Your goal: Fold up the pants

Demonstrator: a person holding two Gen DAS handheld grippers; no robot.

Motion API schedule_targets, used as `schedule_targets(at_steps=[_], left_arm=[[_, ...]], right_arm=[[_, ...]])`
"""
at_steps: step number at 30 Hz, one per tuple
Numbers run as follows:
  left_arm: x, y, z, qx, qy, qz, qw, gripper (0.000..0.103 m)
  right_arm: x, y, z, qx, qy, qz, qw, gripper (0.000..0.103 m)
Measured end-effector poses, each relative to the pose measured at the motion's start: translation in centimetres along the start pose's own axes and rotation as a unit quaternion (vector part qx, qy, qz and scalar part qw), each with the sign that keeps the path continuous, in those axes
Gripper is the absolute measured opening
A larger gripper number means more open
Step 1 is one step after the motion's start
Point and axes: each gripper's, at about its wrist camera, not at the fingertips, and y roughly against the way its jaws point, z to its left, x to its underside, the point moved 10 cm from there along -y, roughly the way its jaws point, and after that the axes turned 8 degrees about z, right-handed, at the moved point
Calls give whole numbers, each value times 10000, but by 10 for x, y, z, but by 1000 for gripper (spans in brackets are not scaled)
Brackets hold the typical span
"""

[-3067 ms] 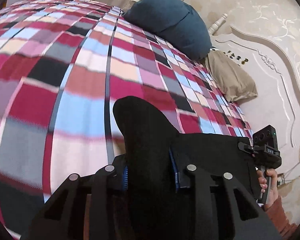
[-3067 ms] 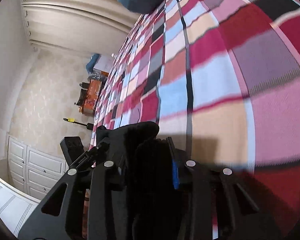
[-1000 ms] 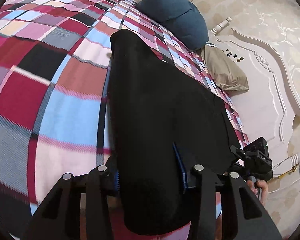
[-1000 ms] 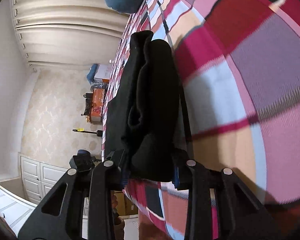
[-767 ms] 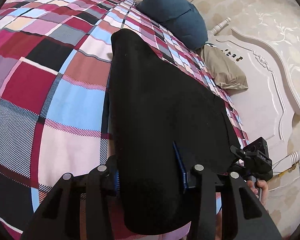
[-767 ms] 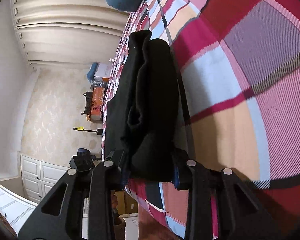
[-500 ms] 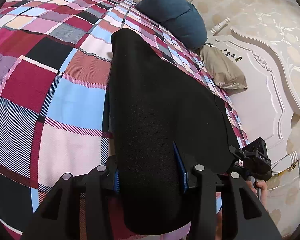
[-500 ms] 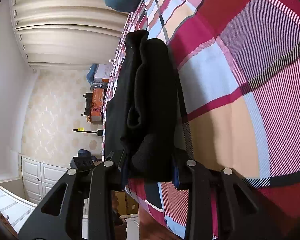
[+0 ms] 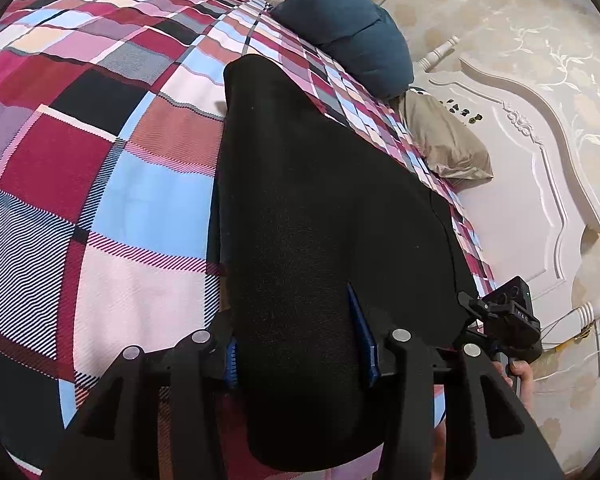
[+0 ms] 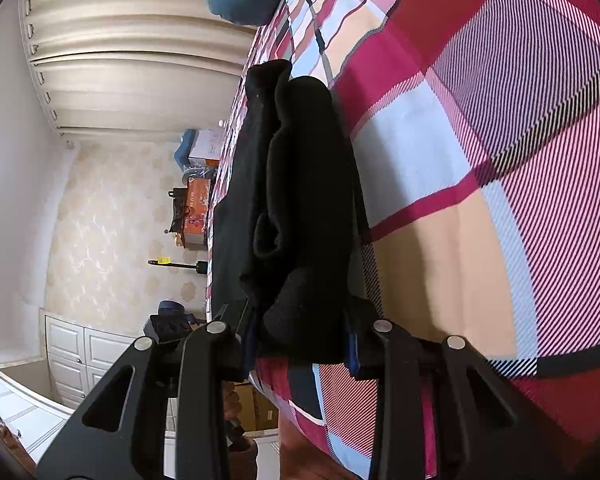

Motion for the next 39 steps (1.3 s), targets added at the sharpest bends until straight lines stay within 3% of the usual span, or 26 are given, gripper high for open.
schedule_targets(at_steps=[8, 13, 17, 22, 29, 37, 39], left_arm=[[1, -1, 0, 37, -19, -12, 10000, 51], [1, 1, 0, 330, 70, -39, 9994, 63], [2, 0, -11, 464, -184, -66, 9987, 77], [5, -2, -17, 189, -363, -106, 9991, 79], [11, 5, -11, -45, -100, -199, 9997, 81], [26, 19, -9, -809, 7, -437, 9958, 86], [30, 22, -10, -1023, 35, -571, 9931, 87]], right_arm=[[1, 2, -1, -54, -31, 2, 10000, 33], [3, 3, 0, -211, -111, -28, 9997, 37], [4, 4, 0, -403, -193, -54, 9990, 40], [7, 5, 0, -488, -193, -104, 9986, 41], [12, 16, -4, -602, -206, -230, 9977, 43], [24, 39, -14, -824, -248, -386, 9955, 49], [29, 45, -16, -797, -215, -447, 9956, 56]])
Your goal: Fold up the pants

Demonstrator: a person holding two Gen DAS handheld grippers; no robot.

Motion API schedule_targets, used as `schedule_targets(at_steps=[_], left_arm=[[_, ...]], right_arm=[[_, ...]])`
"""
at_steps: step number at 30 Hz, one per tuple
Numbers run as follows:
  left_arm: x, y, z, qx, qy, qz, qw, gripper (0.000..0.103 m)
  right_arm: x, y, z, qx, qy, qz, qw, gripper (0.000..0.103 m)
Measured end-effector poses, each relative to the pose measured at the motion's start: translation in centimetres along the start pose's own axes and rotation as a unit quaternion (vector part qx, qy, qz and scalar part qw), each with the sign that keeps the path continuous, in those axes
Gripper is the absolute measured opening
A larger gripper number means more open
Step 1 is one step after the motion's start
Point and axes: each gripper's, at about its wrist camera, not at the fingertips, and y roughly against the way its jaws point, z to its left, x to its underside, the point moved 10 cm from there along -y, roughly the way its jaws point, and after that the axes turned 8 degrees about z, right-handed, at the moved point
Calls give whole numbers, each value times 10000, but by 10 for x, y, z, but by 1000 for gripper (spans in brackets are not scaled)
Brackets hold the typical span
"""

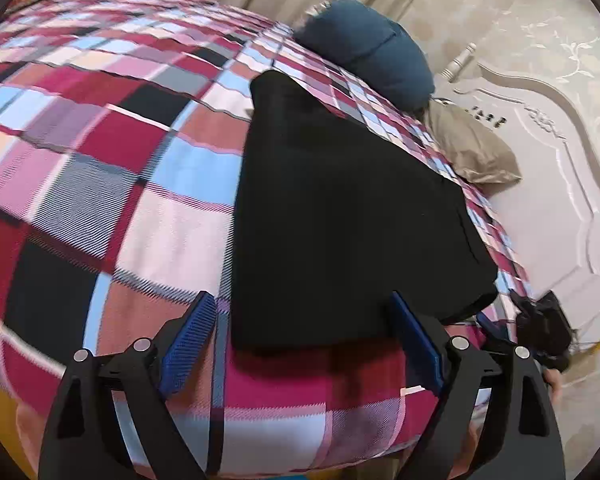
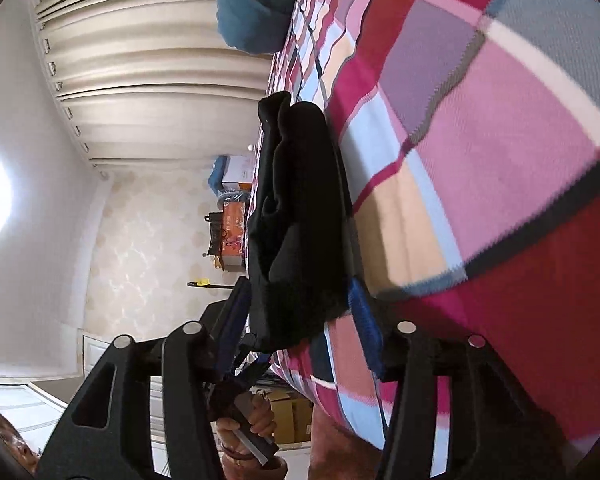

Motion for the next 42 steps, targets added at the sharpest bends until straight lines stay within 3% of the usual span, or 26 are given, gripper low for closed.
schedule_targets(at_steps=[6, 10, 16, 23, 28, 34, 42], left_arm=[[11, 12, -6, -771, -275, -268, 9963, 87], [23, 14, -16, -1162, -521, -281, 9915, 87], [32, 13, -21, -1404, -418, -314, 9887, 87], [38, 14, -27, -1837, -519, -334, 9810, 87], [39, 10, -30, -1902, -582, -341, 9794, 87], [42, 7, -30, -1937, -595, -318, 9787, 87], [45, 4, -30, -1955, -583, -303, 9785, 87]], right_arm=[[10, 12, 5, 343, 270, -154, 9989, 73], [19, 11, 6, 1136, 574, -272, 9915, 78], [43, -3, 7, 2747, 1412, -311, 9506, 90], [57, -18, 6, 3941, 2083, -482, 8938, 91], [61, -26, 8, 4415, 2344, -608, 8640, 92], [65, -33, 15, 4638, 2620, -724, 8432, 92], [63, -36, 15, 4687, 2653, -762, 8391, 92]])
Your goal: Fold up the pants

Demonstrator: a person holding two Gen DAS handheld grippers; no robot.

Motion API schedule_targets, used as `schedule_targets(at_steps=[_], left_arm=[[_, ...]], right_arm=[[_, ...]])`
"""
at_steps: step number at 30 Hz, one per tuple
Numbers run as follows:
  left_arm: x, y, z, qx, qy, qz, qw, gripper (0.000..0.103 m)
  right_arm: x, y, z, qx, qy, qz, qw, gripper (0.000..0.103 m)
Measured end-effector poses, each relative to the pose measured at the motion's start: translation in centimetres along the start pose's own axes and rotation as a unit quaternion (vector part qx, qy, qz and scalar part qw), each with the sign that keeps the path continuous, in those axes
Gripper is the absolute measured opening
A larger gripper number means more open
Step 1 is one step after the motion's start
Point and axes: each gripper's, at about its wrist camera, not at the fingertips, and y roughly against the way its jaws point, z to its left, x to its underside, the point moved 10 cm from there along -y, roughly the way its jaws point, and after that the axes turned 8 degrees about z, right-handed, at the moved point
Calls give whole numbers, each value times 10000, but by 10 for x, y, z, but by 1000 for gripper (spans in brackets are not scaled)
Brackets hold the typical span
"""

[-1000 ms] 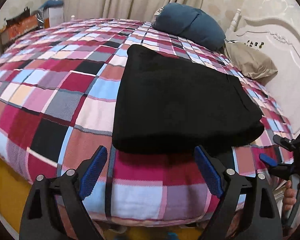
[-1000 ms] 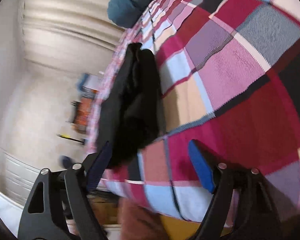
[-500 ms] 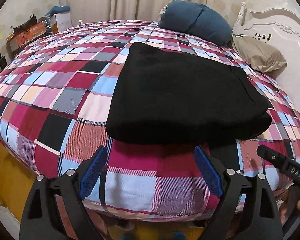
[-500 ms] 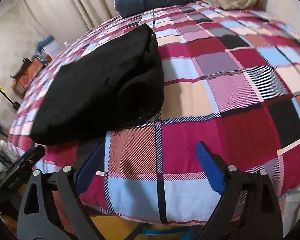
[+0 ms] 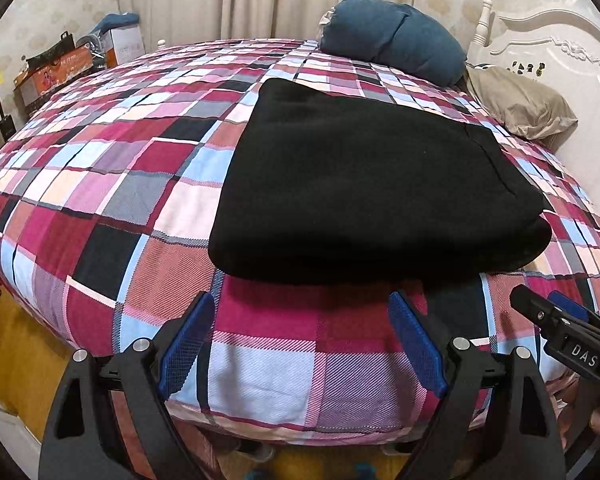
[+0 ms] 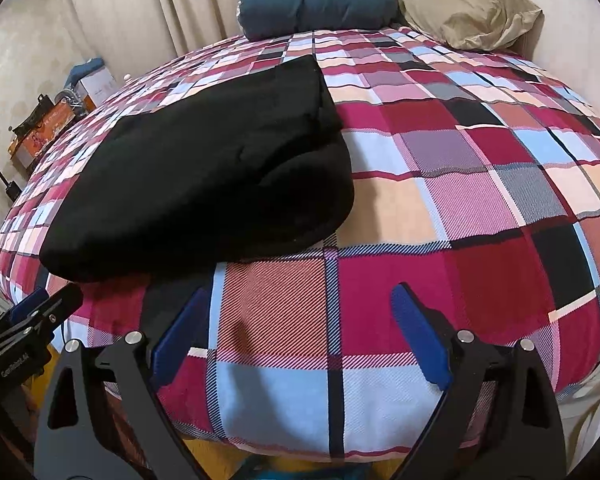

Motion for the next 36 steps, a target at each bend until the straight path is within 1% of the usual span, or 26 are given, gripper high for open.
schedule_targets(at_steps=[5, 14, 36], left_arm=[[4, -2, 1, 31, 42, 53, 10000, 87], [5, 0, 2, 53, 68, 8, 10000, 87], [6, 0, 1, 56, 63, 46, 10000, 87]], right_arm=[[1, -1, 0, 16, -4, 13, 10000, 92], [3, -4, -1, 34, 9, 49, 10000, 92], [5, -7, -2, 62, 33, 57, 10000, 94]])
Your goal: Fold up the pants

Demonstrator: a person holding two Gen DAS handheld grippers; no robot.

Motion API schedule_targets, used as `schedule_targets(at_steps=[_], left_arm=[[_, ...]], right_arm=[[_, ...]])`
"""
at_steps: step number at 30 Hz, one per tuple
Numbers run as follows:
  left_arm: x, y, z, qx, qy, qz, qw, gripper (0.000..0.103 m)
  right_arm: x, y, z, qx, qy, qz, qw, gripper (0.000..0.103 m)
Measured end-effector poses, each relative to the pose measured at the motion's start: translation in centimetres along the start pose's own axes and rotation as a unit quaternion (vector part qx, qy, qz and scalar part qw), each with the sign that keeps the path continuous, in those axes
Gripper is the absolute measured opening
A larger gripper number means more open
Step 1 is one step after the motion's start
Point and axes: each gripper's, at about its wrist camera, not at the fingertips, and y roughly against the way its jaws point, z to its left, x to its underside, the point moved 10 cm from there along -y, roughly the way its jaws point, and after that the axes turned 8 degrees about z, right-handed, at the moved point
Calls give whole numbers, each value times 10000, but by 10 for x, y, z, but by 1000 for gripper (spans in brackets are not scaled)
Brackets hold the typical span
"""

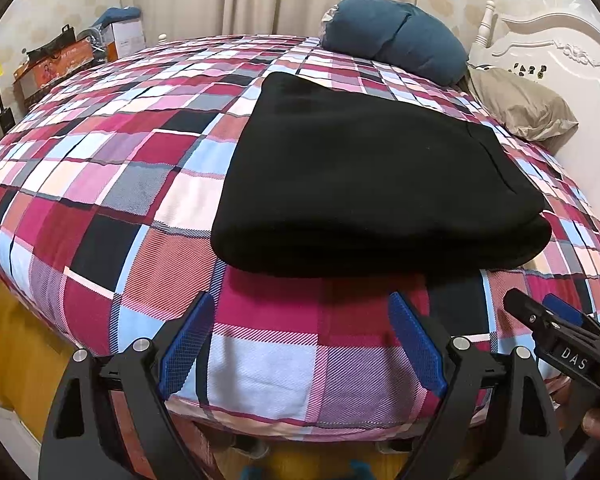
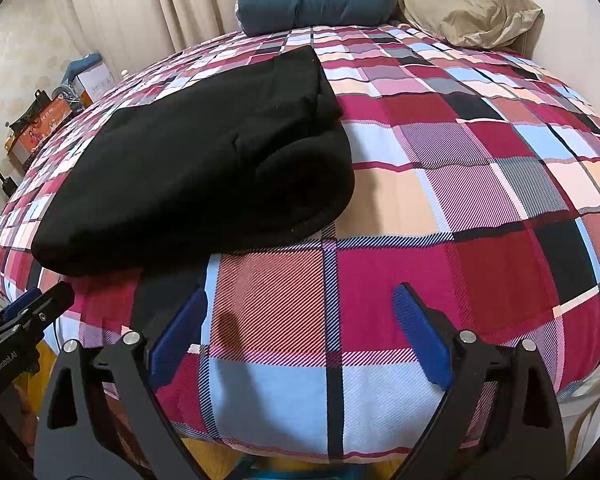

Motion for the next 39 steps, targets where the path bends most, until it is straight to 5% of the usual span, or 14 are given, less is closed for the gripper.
schedule_targets(at_steps=[22, 39], left_arm=[[1, 1, 1, -40, 16, -5, 10000, 87], [-5, 11, 1, -481, -134, -202, 9985, 87]], right_arm=[[1, -3, 0, 22, 26, 14, 10000, 94], [2, -5, 0, 34, 69, 26, 10000, 95]])
